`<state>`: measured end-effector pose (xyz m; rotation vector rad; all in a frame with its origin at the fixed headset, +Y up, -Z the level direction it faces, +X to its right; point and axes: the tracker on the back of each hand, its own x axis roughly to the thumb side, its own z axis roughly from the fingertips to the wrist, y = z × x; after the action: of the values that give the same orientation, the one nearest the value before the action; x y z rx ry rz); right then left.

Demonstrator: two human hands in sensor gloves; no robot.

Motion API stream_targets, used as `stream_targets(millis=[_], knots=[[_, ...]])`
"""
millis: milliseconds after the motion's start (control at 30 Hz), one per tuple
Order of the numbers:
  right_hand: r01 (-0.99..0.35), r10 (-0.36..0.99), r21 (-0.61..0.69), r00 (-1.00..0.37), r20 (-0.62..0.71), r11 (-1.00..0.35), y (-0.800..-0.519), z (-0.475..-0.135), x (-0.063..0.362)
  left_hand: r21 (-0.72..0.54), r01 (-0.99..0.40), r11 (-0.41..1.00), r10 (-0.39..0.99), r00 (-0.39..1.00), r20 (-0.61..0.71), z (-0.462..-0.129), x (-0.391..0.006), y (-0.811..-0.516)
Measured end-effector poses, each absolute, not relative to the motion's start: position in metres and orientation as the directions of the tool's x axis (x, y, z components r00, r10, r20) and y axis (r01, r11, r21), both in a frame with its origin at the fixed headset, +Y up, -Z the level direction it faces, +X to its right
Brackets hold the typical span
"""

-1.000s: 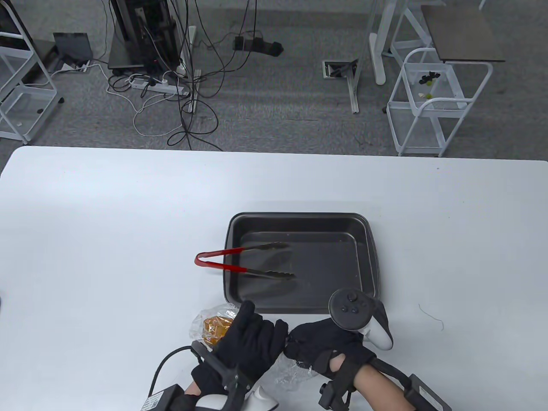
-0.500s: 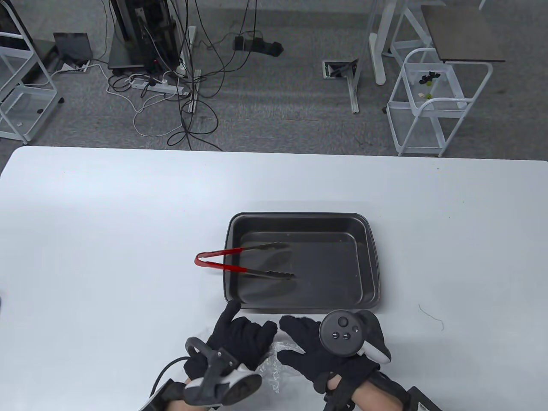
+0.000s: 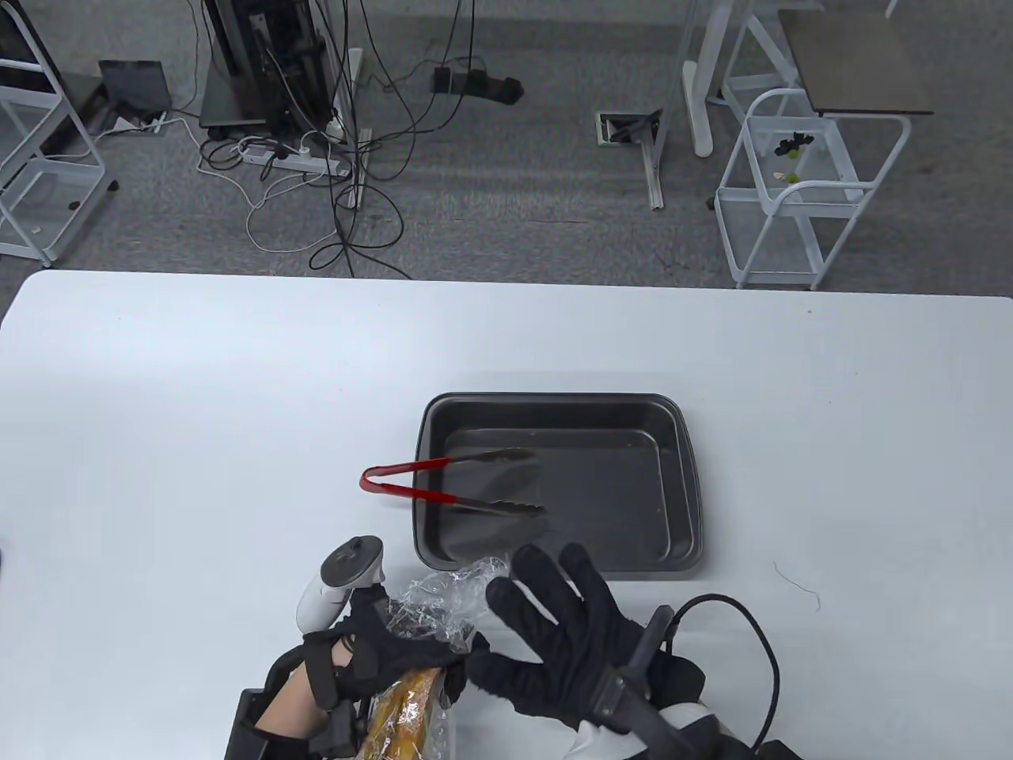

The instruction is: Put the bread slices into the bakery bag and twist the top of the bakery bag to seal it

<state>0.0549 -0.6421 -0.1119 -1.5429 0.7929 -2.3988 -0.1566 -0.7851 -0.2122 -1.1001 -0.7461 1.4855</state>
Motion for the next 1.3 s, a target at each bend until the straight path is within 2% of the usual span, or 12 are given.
stream_targets(millis=[100,233,367,500,633,733,833,933,1033,1100,1167,1300], knots=[[0.048,-0.691,-0.712,-0.296,0.659,-0.700,-0.651,-0.102,0.035,-0.918,-0.332,-0.216,0.964,0.075,-0.254,-0.210,-0.145,-0.793],[0.149,-0.810,-0.798,-0.164,0.562,-0.584,-0.663,-0.103,0.022,-0.943,-0.262,-0.206,0.968,0.088,-0.236,-0.205,-0.131,-0.788],[0.144,-0.813,-0.800,-0.124,0.569,-0.582,-0.672,-0.112,0.022,-0.952,-0.246,-0.184,0.967,0.128,-0.220,-0.201,-0.127,-0.785],[-0.062,-0.783,-0.784,-0.048,0.620,-0.617,-0.677,-0.104,0.022,-0.959,-0.214,-0.189,0.963,0.149,-0.223,-0.196,-0.122,-0.789],[0.076,-0.731,-0.727,-0.090,0.676,-0.682,-0.675,-0.101,0.017,-0.952,-0.245,-0.181,0.962,0.160,-0.224,-0.202,-0.126,-0.791],[0.236,-0.596,-0.553,-0.199,0.778,-0.800,-0.675,-0.103,0.007,-0.953,-0.304,-0.008,0.957,0.273,-0.095,-0.211,-0.133,-0.783],[0.223,-0.292,-0.217,-0.404,0.867,-0.950,-0.672,-0.116,0.006,-0.929,-0.319,0.186,0.936,0.344,0.070,-0.209,-0.136,-0.766],[0.019,0.120,0.158,-0.566,0.815,-0.987,-0.669,-0.139,0.019,-0.820,-0.362,0.444,0.875,0.371,0.310,-0.203,-0.143,-0.739],[-0.194,0.421,0.388,-0.605,0.676,-0.901,-0.671,-0.159,0.033,-0.659,-0.410,0.631,0.771,0.426,0.473,-0.192,-0.147,-0.715],[-0.226,0.472,0.435,-0.628,0.619,-0.872,-0.672,-0.164,0.037,-0.515,-0.390,0.763,0.645,0.503,0.576,-0.183,-0.143,-0.705],[-0.197,0.418,0.394,-0.665,0.619,-0.898,-0.673,-0.167,0.036,-0.310,-0.333,0.891,0.452,0.585,0.673,-0.172,-0.137,-0.700],[-0.293,0.520,0.477,-0.718,0.462,-0.828,-0.682,-0.177,0.043,0.087,-0.220,0.972,0.095,0.698,0.710,-0.152,-0.122,-0.699]])
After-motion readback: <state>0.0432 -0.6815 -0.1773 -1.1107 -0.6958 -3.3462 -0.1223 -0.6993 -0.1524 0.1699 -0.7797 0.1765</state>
